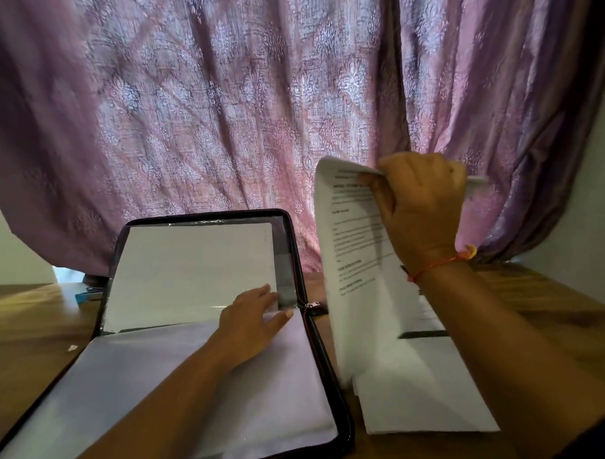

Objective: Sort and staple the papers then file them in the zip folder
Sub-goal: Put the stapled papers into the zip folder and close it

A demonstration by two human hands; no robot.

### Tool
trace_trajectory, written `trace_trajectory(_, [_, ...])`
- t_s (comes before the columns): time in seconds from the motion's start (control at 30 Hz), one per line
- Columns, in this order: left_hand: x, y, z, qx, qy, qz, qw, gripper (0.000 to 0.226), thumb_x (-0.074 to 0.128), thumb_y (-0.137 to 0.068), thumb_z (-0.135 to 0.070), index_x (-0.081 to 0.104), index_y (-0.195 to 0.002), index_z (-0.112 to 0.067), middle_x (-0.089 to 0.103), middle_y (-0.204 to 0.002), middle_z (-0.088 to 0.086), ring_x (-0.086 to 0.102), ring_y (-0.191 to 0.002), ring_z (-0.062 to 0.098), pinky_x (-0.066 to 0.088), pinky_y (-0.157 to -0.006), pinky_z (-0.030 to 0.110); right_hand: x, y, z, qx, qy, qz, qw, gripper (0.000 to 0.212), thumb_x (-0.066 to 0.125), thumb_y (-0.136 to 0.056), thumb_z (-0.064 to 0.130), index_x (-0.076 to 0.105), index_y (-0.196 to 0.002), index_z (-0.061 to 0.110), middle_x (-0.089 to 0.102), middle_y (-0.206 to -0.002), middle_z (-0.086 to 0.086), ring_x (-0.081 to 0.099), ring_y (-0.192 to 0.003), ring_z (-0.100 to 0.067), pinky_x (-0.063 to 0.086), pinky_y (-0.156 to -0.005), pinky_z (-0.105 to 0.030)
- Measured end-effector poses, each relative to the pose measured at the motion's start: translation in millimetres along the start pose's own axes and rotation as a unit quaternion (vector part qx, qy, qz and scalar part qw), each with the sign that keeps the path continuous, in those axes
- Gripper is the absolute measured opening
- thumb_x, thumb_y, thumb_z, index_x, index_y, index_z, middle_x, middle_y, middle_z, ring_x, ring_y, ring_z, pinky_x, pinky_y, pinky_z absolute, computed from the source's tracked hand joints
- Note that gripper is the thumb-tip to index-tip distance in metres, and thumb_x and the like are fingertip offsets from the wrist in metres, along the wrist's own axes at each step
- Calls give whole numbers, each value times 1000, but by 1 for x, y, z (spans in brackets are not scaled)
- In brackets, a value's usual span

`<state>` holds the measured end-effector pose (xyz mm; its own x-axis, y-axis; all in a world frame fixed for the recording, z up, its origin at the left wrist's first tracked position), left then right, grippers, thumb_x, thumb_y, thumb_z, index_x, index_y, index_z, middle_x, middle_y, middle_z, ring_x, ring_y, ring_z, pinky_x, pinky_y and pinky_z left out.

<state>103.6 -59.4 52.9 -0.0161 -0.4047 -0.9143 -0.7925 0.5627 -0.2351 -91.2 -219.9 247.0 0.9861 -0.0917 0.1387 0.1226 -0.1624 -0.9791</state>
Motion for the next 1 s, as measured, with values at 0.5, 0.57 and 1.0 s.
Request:
trace_trajectory(0.5, [-5,20,-26,36,499,78,862,42,68,-94,-25,58,-136,-25,70,-126,-4,67,-117,24,60,-91,47,4,-8,1,45,-35,17,998,31,49,-101,43,65,-96,17,65,-88,0,50,-84,-24,35,-77,-39])
trace_trajectory(0.57, [-12,15,-12,7,516,29,856,40,68,-92,-28,62,-131,-24,72,-122,-3,69,-113,25,61,-88,47,8,-7,-2,64,-50,34,996,30,49,-100,42,64,-97,16,65,-88,-1,51,-85,-24,34,-78,-39])
trace_trajectory(1.0, [-26,7,51,-146,720,-122,668,32,67,-96,-21,64,-126,-9,74,-115,16,70,-107,35,59,-86,49,66,34,-56,322,-100,326,883,28,58,-94,46,62,-103,20,67,-101,-9,61,-93,-34,48,-73,-37])
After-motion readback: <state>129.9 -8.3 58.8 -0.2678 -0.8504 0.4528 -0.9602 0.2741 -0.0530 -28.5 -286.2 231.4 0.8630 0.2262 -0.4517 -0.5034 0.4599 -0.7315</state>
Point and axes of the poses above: each hand's wrist, its own y-axis away from the middle knuckle, its own x-axis out of the palm, z = x × y, the point moved 9 cm from there along -y, towards the middle knuckle
